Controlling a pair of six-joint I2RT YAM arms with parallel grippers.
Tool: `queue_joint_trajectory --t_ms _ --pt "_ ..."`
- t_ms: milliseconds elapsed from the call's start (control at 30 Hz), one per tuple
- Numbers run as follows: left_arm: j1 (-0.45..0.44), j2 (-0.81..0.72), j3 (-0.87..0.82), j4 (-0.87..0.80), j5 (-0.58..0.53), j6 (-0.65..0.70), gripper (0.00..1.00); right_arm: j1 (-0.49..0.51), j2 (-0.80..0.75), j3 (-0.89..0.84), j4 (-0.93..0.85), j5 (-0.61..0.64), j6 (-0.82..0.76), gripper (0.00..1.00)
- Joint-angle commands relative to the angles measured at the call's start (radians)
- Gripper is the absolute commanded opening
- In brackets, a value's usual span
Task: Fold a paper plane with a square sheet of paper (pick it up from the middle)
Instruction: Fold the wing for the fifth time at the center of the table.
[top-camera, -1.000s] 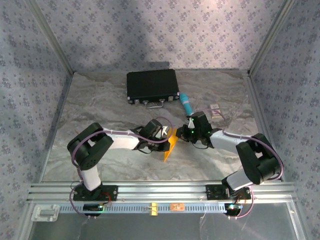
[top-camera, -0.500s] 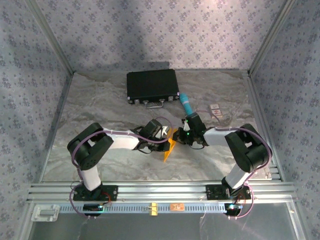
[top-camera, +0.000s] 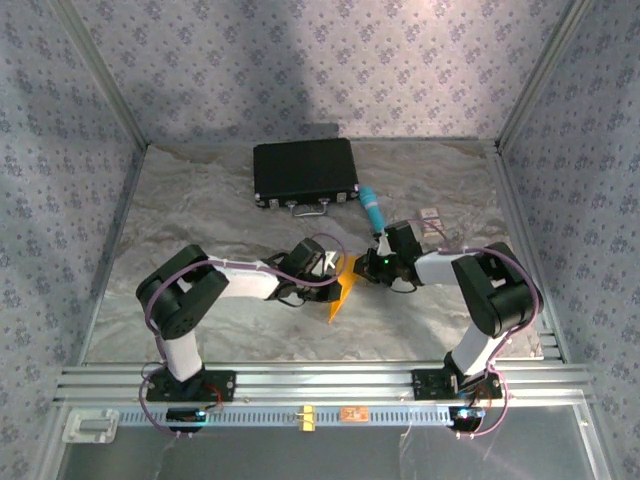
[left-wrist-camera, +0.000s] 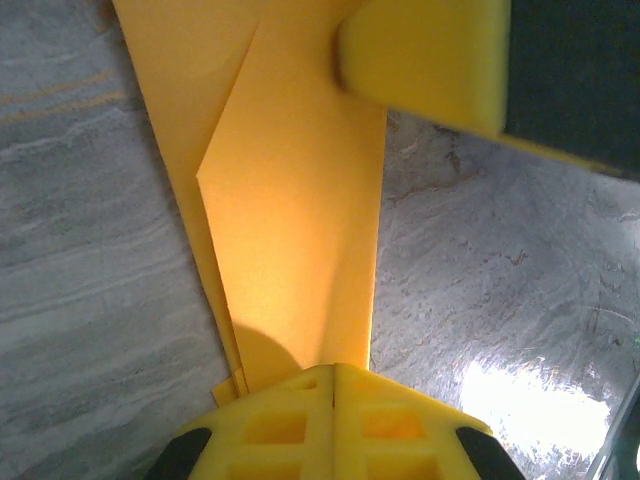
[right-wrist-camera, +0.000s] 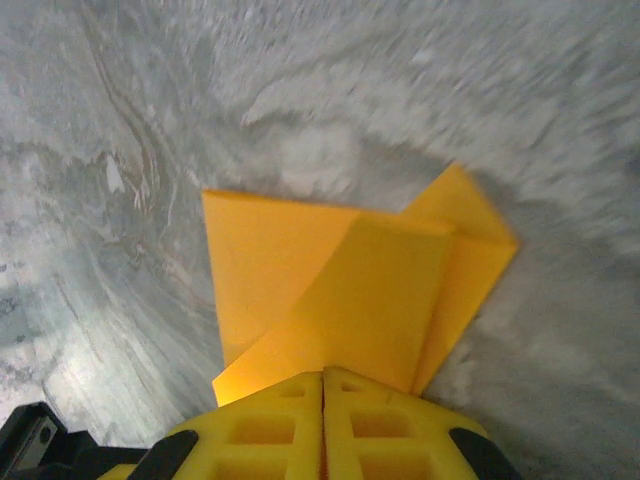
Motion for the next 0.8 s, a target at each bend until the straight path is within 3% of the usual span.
queue_joint_trajectory --t_ms 0,767 --pt "-0.006 0.041 -0.027 -0.122 0.008 0.019 0.0 -0.05 0.021 0.021 -0.049 0.128 -0.039 0.09" --pt "-0.006 0.02 -0.065 -0.134 0.004 0.026 0.0 -0.087 0.036 0.101 -0.134 0.247 -0.046 0.09"
